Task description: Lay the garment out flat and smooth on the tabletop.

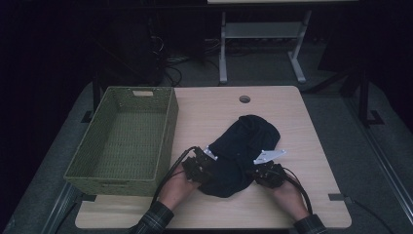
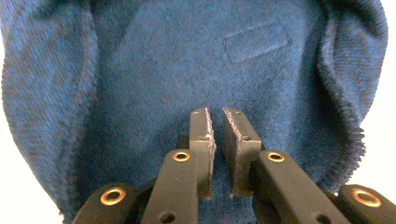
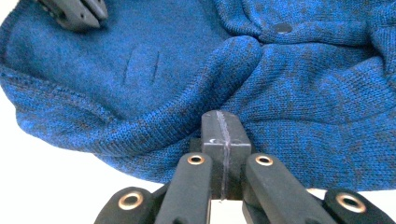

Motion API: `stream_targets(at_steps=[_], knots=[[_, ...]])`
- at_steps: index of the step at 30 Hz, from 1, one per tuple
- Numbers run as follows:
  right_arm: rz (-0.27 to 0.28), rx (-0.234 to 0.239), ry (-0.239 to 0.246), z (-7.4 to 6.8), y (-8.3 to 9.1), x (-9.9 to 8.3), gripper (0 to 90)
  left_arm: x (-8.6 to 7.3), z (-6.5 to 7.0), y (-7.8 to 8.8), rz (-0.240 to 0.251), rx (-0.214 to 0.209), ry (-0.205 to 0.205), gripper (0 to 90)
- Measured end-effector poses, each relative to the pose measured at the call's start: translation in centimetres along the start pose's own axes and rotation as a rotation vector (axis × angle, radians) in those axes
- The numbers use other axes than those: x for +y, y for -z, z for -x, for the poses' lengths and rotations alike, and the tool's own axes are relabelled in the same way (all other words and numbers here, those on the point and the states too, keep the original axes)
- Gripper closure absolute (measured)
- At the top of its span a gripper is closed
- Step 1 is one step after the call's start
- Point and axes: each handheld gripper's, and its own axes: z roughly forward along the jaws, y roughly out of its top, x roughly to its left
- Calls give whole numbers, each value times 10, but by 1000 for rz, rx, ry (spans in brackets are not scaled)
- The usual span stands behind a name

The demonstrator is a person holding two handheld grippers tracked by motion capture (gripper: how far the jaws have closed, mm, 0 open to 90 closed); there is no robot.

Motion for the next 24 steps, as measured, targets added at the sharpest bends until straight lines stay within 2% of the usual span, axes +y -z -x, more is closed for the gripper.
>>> stream_targets(at_steps=[3, 6, 11, 17, 22, 24], knots=[[-15, 5, 16, 2, 3, -1, 899, 8, 3, 5, 22, -11, -9, 825], [-25, 30, 20, 8, 7, -5, 899, 18, 2, 12, 51, -3, -17, 841], [-23, 46, 9, 13, 14, -12, 899, 38, -8, 16, 95, 10, -19, 895], [-43, 64, 7, 19, 23, -20, 899, 60, -23, 7, 113, 17, -13, 898], [-49, 75, 8, 25, 29, -26, 899, 72, -26, -9, 89, 12, -44, 898], [-50, 72, -8, 26, 32, -29, 899, 74, -28, -17, 69, 12, -45, 898]])
